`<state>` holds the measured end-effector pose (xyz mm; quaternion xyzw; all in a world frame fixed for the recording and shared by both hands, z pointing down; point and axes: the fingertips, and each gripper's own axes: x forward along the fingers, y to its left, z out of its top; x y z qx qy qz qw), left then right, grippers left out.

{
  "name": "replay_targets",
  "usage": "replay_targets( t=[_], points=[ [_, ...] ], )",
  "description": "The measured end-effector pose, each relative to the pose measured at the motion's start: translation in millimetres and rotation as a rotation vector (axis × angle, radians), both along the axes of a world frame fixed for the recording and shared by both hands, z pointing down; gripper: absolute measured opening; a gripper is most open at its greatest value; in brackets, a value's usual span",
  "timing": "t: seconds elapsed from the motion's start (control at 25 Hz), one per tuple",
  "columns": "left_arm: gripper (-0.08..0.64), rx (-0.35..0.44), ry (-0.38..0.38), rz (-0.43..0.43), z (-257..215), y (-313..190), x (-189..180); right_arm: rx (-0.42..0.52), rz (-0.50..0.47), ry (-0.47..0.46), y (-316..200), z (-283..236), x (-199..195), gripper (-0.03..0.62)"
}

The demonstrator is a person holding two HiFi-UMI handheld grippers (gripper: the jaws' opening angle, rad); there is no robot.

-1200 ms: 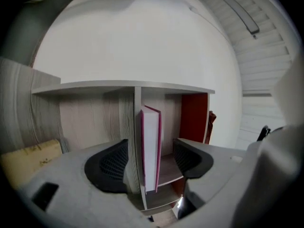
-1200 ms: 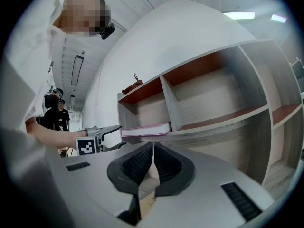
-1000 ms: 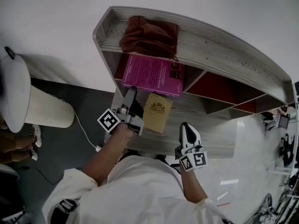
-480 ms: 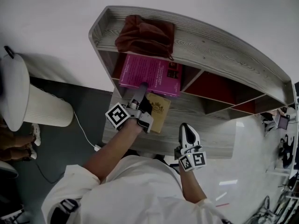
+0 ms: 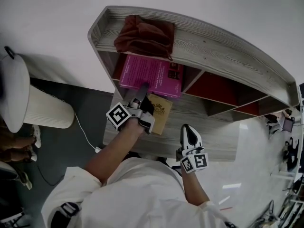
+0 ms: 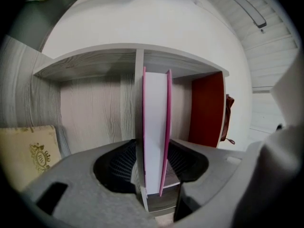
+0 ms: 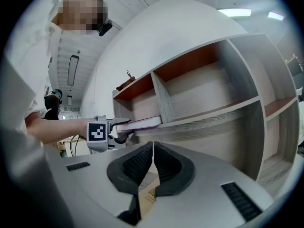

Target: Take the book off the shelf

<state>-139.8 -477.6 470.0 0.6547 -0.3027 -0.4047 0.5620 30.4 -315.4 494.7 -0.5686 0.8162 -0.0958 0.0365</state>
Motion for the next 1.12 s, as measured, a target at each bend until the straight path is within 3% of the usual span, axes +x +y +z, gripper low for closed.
replay_targets(
  t=[0.12,0.84,1.12],
  points=[
    [0.159,0.003,0.003,-0.003,-3.2,0.0,-0.6,0.004,-0.002,0.001,0.0,-0.1,-0.4,0.020],
    [0.152,0.026,0.045,-0.030,-5.4,43.9,-17.4,0.053,-0.044,-0.008,13.4,-9.6,2.7,0.020],
    [0.150,0.126,-0.053,-0.028,-14.0,75.9,-27.1,0.077,-0.059,-0.006,23.7,-14.0,13.0,0.020]
  ],
)
